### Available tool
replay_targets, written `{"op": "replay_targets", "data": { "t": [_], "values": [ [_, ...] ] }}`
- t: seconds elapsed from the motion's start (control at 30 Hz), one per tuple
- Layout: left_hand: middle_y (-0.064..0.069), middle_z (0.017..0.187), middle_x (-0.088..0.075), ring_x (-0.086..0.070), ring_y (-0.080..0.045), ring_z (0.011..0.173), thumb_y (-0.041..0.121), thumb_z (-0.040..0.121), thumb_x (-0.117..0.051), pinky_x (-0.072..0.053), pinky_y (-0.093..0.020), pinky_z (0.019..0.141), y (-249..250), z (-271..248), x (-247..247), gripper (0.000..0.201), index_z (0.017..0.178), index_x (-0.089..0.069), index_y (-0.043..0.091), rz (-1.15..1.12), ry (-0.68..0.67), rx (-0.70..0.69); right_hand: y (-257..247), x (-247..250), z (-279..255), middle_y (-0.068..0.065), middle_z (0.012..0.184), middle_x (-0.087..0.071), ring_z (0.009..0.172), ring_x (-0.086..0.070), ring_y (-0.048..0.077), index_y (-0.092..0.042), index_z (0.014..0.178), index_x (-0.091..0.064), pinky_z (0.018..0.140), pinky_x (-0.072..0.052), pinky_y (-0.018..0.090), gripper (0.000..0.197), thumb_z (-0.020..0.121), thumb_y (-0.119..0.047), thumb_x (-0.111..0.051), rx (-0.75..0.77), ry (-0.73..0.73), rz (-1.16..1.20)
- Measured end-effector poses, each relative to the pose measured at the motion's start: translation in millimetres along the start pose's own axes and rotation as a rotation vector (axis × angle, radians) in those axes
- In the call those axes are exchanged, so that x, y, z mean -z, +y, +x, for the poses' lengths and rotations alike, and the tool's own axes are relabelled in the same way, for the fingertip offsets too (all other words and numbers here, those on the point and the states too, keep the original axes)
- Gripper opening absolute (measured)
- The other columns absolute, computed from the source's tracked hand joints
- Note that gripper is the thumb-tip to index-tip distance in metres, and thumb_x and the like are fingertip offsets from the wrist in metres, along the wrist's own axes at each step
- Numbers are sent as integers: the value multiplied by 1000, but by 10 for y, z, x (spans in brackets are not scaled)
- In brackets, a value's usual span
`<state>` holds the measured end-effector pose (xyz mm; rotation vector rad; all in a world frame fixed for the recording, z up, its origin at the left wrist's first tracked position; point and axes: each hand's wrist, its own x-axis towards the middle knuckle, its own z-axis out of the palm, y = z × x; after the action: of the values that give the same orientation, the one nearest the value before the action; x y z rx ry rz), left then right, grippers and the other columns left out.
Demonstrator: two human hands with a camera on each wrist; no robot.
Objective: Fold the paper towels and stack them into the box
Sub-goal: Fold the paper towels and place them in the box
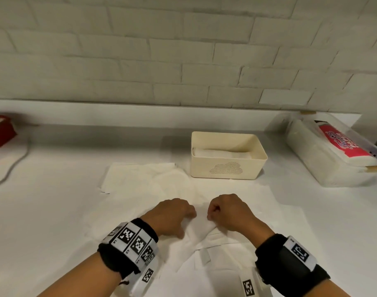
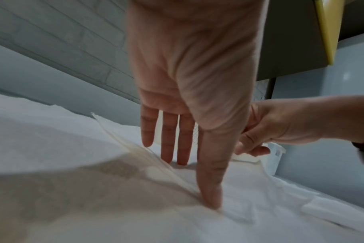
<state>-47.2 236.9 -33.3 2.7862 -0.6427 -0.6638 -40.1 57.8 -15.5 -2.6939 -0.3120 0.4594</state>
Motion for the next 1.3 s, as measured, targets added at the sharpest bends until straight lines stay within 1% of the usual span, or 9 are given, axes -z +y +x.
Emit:
{"op": "replay_targets", "data": {
  "t": [0.2,0.4,0.57,0.67,0.73,0.83,0.97,1.13,1.3],
  "values": [
    [6,128,-42,-40,-16,117,37,66,-79,-40,-31,95,37,-44,-44,72,128,-43,27,50,-21,-16,-5,16,25,-12,88,-50,88,-49,8,-22,91,-69,74,-42,22,14,77,-22,-68,131,-89,-81],
    [-1,112,-57,-55,-22,101,30,76,-67,-42,-30,83,123,-12,-20,28,102,-62,20,135,62,-85,-26,-110,51,-8,100,-34,99,-47,14,-28,103,-63,76,-42,23,38,68,-27,-78,202,-215,-226],
    [2,108,-67,-60,-16,100,25,79,-70,-46,-28,85,38,8,48,23,101,-70,18,-142,83,-9,-43,-71,81,-12,92,-48,91,-43,6,-23,100,-69,83,-45,25,30,71,-31,-75,237,-165,-138],
    [3,110,-69,-62,-11,99,26,77,-74,-48,-23,85,-62,8,106,23,98,-71,17,-335,93,38,-57,20,124,0,101,-66,86,-53,8,-17,98,-72,78,-43,22,23,79,-30,-69,253,-164,-77],
    [5,99,-70,-58,-5,84,26,77,-74,-43,-11,70,-100,-7,138,21,94,-71,14,-389,119,48,-48,75,148,1,103,-67,83,-54,8,-15,99,-72,71,-40,16,22,84,-29,-65,248,-163,-41],
    [14,73,-59,-51,0,68,29,79,-73,-36,-9,60,-140,-7,173,19,91,-70,14,-437,143,48,-18,108,182,-3,94,-66,79,-52,6,-15,101,-71,59,-34,3,21,85,-28,-65,224,-141,28],
    [16,63,-56,-49,11,54,27,79,-74,-35,-4,55,-196,-11,224,15,70,-61,28,-575,201,56,-36,121,205,-14,74,-52,67,-45,1,-22,87,-66,57,-34,10,13,78,-28,-72,203,-154,113],
    [16,46,-54,-44,3,44,23,82,-71,-35,-10,49,-199,9,332,20,65,-60,22,-808,313,113,-130,130,247,-8,58,-40,55,-36,5,-25,55,-41,50,-28,19,38,77,-29,-71,188,-47,107],
    [5,60,-57,-51,-11,58,19,89,-62,-44,-23,65,-227,29,445,20,69,-63,18,-1041,432,130,-207,294,337,-17,65,-52,60,-45,-1,-35,69,-57,57,-33,12,20,78,-25,-72,193,111,271]
  ]
}}
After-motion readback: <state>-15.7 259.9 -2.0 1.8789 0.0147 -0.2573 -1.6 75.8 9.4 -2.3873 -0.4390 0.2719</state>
